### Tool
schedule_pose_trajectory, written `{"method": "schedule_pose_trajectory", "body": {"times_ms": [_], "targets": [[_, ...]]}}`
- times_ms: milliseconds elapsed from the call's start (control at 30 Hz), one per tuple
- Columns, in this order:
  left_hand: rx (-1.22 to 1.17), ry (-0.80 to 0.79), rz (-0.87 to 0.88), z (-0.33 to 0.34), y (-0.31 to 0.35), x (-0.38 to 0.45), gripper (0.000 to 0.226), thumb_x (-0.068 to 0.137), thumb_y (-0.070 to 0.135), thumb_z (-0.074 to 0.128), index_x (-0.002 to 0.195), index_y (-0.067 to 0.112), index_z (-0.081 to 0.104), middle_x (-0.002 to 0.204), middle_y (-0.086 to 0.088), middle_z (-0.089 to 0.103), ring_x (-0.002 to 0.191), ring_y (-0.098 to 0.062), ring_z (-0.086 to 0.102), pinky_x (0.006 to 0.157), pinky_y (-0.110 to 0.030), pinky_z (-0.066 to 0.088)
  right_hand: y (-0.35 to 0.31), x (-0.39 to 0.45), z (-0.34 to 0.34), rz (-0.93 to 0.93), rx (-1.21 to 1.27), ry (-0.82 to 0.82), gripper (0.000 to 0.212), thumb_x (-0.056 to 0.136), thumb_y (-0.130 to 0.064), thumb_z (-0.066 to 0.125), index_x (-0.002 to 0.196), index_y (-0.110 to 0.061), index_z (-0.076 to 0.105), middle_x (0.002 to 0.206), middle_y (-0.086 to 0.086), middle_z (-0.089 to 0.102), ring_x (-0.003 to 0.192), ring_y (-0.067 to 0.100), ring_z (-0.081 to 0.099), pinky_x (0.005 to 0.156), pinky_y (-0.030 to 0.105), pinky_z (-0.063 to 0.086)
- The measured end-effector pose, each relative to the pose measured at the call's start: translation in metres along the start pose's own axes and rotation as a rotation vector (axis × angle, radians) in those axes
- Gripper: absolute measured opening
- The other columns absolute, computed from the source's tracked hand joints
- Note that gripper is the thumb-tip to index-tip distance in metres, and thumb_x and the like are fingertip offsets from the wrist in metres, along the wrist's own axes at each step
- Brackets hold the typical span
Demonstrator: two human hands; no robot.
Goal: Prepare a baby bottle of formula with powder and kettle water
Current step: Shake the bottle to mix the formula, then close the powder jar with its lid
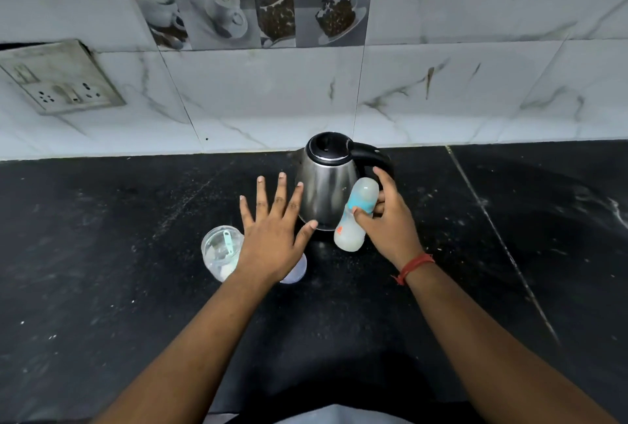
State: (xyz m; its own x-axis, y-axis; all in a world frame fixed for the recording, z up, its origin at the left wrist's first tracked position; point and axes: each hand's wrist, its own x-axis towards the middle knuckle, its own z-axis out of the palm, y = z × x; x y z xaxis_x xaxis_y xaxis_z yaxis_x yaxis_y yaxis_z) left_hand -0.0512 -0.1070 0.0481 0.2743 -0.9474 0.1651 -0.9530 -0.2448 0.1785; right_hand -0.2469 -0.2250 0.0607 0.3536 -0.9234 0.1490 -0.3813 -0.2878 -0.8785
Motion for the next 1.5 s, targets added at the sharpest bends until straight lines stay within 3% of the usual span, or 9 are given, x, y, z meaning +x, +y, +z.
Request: {"method": "schedule_pose_trajectory", "body": {"times_ms": [133,300,533,733,900,1033,1200,1333,1500], "targets": [[0.002,-0.068,0.020,0.016,0.005,-0.017,0.077,0.098,0.070,0.006,0.164,0.031,0.001,0.173,0.001,-0.015,0.157,-0.033,-0.023,0.124,-0.065,-0.004,0.023,-0.017,0.008,-0.016,-0.101,-0.062,0.067,0.079,-0.014,0.076,0.139,-0.029,0.050,0.125,-0.002,0.050,0.110,0.019,0.059,0.098,0.046,0.053],[0.040,-0.121,0.039,0.025,0.010,-0.026,0.074,0.098,0.070,0.006,0.159,0.034,-0.014,0.172,0.002,-0.018,0.155,-0.032,-0.028,0.124,-0.064,-0.007,0.036,-0.032,0.009,-0.020,-0.163,-0.098,0.061,0.080,-0.012,0.075,0.134,-0.027,0.051,0.128,-0.001,0.048,0.111,0.013,0.052,0.098,0.040,0.052],[0.047,-0.145,0.055,0.028,0.013,-0.028,0.076,0.097,0.070,0.006,0.162,0.034,-0.008,0.172,0.001,-0.017,0.155,-0.033,-0.026,0.124,-0.065,-0.007,0.041,-0.038,0.009,-0.055,-0.187,-0.128,0.062,0.080,-0.010,0.076,0.134,-0.022,0.050,0.128,0.000,0.048,0.114,0.014,0.054,0.101,0.034,0.050],[0.034,-0.137,0.043,0.022,0.009,-0.022,0.075,0.096,0.071,0.003,0.159,0.036,-0.014,0.172,0.001,-0.019,0.155,-0.033,-0.027,0.124,-0.064,-0.008,0.041,-0.036,0.005,-0.036,-0.213,-0.104,0.082,0.077,-0.021,0.081,0.146,-0.023,0.037,0.139,0.001,0.043,0.127,0.016,0.048,0.105,0.034,0.045],[0.011,-0.097,0.003,0.011,-0.004,-0.018,0.079,0.096,0.071,0.004,0.164,0.032,-0.004,0.172,0.002,-0.017,0.156,-0.032,-0.026,0.124,-0.064,-0.007,0.014,-0.034,0.010,-0.285,-0.366,0.089,0.066,0.082,-0.024,0.075,0.140,-0.011,0.046,0.136,0.008,0.049,0.126,0.025,0.047,0.107,0.038,0.044],[-0.009,-0.052,-0.021,0.001,-0.020,-0.016,0.080,0.096,0.071,0.009,0.164,0.030,-0.001,0.173,0.001,-0.015,0.155,-0.029,-0.027,0.123,-0.063,-0.009,-0.011,-0.034,0.029,-0.459,-0.415,0.091,0.052,0.085,-0.019,0.070,0.133,-0.008,0.054,0.129,0.009,0.054,0.120,0.028,0.051,0.105,0.040,0.045],[-0.057,-0.022,-0.121,-0.014,-0.058,-0.025,0.088,0.091,0.077,0.015,0.164,0.031,-0.002,0.172,0.002,-0.018,0.155,-0.029,-0.028,0.123,-0.062,-0.010,-0.022,-0.039,0.075,-0.488,-0.411,-0.144,0.047,0.086,-0.020,0.069,0.130,-0.009,0.058,0.126,0.007,0.058,0.117,0.025,0.053,0.102,0.037,0.046],[-0.317,0.055,-0.217,-0.023,-0.089,-0.038,0.103,0.086,0.080,0.040,0.165,0.029,-0.002,0.172,0.006,-0.015,0.156,-0.022,-0.026,0.123,-0.054,-0.012,-0.013,-0.039,0.108,-0.326,-0.564,-0.489,0.070,0.089,-0.037,0.068,0.149,-0.014,0.041,0.143,0.008,0.045,0.132,0.029,0.042,0.113,0.038,0.037],[-0.678,-0.008,-0.369,-0.012,-0.126,-0.065,0.127,0.078,0.066,0.075,0.163,0.028,-0.010,0.170,0.014,-0.015,0.154,-0.007,-0.023,0.129,-0.047,-0.004,-0.003,-0.036,0.142,-0.223,-0.854,-0.658,0.092,0.082,-0.058,0.069,0.156,-0.023,0.025,0.151,0.006,0.037,0.137,0.030,0.038,0.114,0.044,0.036]]}}
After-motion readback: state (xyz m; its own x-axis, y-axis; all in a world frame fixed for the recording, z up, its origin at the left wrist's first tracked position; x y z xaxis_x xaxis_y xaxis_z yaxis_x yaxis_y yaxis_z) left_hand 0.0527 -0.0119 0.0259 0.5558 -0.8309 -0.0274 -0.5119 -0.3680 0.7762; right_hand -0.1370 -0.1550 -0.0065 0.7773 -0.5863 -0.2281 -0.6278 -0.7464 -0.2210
